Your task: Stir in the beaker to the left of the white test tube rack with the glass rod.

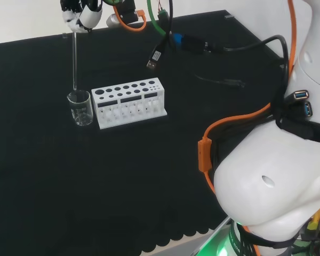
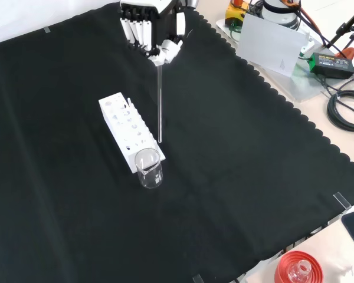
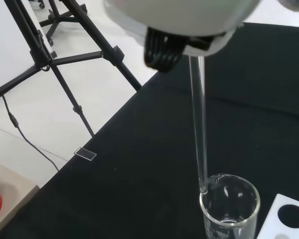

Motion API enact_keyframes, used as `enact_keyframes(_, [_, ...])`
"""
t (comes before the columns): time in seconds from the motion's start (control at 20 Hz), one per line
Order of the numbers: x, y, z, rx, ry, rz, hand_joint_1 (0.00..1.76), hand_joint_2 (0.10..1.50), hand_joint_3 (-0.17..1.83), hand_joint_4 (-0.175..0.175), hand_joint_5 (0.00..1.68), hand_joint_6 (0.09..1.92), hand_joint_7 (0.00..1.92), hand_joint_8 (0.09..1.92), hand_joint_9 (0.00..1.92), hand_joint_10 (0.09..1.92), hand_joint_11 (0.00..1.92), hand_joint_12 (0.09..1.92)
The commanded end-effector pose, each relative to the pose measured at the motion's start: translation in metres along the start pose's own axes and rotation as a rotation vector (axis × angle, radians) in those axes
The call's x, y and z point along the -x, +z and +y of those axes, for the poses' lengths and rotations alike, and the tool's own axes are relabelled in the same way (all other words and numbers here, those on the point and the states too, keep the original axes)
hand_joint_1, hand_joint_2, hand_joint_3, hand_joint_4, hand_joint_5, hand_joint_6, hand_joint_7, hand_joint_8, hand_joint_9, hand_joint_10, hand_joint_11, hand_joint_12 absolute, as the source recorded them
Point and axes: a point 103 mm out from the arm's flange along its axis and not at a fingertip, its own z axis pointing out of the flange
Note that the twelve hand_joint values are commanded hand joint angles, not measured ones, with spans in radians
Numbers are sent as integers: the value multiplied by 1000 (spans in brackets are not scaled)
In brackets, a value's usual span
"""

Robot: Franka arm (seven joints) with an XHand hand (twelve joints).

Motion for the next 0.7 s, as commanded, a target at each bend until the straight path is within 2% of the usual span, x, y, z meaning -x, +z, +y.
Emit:
enact_keyframes(0.05, [4,11,16,-30,-17,15,1330,597,772,-175,1168,703,1407,681,1679,486,1541,718])
enact_keyframes(0.4, [11,17,24,-48,-18,20,1330,597,772,-175,1169,702,1407,681,1681,484,1541,722])
enact_keyframes(0.7, [29,30,30,-74,-27,35,1330,596,774,-175,1170,702,1408,680,1683,482,1542,724])
